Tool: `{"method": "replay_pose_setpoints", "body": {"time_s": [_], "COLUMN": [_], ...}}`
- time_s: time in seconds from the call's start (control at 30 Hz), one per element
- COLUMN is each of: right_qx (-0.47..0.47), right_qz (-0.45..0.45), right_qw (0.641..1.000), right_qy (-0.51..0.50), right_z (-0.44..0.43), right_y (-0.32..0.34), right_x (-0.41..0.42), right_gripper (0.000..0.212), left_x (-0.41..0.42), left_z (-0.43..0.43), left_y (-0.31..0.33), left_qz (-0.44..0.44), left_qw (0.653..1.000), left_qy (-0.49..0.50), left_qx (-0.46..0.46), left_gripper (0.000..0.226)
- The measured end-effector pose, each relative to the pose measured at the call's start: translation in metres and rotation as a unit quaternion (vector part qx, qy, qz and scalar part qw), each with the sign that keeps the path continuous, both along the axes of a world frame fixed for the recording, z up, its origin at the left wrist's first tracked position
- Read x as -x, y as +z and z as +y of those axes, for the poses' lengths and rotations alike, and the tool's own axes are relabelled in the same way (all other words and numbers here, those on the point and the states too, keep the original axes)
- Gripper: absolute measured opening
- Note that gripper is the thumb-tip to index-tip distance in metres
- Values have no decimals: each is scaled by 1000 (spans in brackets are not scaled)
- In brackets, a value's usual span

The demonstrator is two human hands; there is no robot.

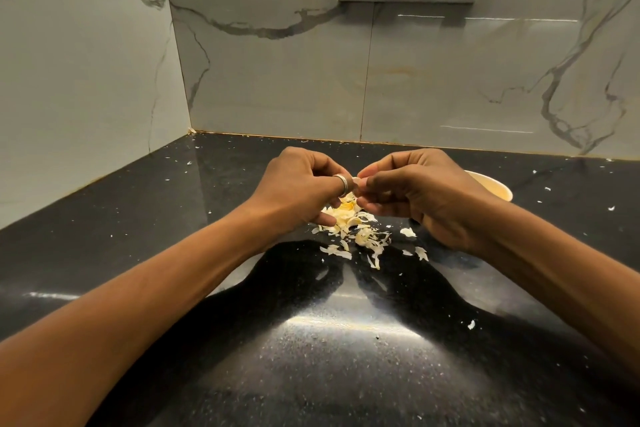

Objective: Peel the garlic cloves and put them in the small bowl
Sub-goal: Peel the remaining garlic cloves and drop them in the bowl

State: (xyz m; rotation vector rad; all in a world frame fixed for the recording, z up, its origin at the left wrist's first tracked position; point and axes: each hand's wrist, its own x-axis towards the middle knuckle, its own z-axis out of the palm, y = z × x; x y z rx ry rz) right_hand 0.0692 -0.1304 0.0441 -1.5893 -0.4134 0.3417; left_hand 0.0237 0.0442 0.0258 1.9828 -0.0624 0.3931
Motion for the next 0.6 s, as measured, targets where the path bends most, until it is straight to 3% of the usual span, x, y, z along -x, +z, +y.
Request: {"method": "replay_pose_setpoints", "body": {"time_s": [0.13, 0.37, 0.47, 0.6], "right_qx": [34, -37, -73, -73], "right_qz": [-36, -11, 18, 29], "right_qw": [999, 999, 997, 997], "right_qy": [0, -23, -28, -22], "right_z": [-1, 0, 1, 1], "right_y": [-1, -1, -1, -1], "right_x": [-1, -2, -2, -1], "right_gripper": [12, 7, 12, 15], "left_x": [-1, -3, -3, -3], "left_z": [2, 2, 0, -1], "left_y": [-1, -2, -4, -7], "left_qz": [-40, -32, -61, -162], "left_qw": [998, 999, 997, 973], "left_qy": [9, 6, -2, 16], "left_qx": [-55, 5, -48, -162], "left_gripper": [4, 9, 8, 9]}}
